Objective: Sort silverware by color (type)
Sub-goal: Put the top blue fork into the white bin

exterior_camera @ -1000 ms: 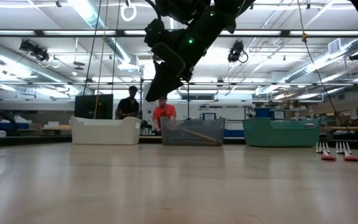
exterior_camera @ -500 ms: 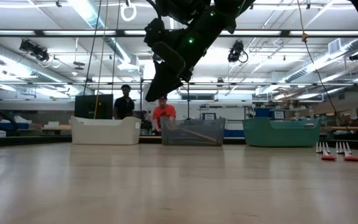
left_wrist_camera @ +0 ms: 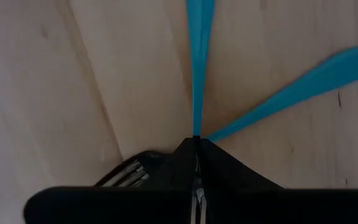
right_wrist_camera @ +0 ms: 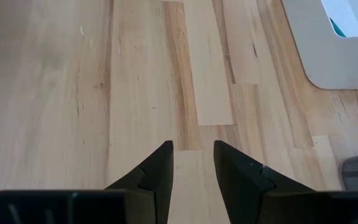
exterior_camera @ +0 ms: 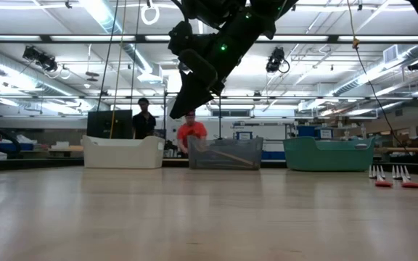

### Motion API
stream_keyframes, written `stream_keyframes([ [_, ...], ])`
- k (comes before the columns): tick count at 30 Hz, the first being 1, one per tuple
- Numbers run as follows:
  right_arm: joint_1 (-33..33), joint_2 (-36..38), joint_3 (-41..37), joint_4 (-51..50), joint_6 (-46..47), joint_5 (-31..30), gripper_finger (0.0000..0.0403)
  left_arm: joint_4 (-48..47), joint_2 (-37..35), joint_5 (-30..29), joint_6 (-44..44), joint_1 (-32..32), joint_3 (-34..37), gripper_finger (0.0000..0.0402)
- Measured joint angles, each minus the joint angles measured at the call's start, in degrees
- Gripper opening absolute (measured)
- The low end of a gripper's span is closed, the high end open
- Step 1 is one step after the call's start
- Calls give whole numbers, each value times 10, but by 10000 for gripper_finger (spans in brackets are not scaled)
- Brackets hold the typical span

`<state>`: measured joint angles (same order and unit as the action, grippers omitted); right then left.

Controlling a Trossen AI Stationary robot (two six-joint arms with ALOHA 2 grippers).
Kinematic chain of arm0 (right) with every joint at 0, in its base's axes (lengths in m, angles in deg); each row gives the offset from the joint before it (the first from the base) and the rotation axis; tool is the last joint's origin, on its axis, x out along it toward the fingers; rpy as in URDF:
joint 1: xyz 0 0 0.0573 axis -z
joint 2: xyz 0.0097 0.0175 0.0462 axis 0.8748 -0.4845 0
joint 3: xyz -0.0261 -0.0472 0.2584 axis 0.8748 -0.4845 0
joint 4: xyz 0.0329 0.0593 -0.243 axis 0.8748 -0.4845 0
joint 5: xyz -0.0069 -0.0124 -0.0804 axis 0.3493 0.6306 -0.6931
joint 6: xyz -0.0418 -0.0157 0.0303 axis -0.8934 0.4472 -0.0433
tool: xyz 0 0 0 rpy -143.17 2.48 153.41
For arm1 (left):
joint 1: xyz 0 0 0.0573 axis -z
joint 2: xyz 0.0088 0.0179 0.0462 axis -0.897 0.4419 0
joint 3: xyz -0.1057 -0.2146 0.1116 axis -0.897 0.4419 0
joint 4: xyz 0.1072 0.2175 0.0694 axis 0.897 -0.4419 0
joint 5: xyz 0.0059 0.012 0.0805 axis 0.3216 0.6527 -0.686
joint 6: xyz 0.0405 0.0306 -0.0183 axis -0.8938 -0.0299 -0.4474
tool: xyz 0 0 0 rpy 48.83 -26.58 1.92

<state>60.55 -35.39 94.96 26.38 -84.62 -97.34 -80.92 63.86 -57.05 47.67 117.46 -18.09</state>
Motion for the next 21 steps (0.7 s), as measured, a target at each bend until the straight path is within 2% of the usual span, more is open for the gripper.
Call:
stream_keyframes([
  [9,0,0,0,0,0,0,126,0,0,2,59,-23,0,34],
  [17,0,0,0,0,-2,0,126,2,0,4,69,-46,0,86],
  [21,0,0,0,0,-4,0,126,2,0,7,53,-51,-7,94],
])
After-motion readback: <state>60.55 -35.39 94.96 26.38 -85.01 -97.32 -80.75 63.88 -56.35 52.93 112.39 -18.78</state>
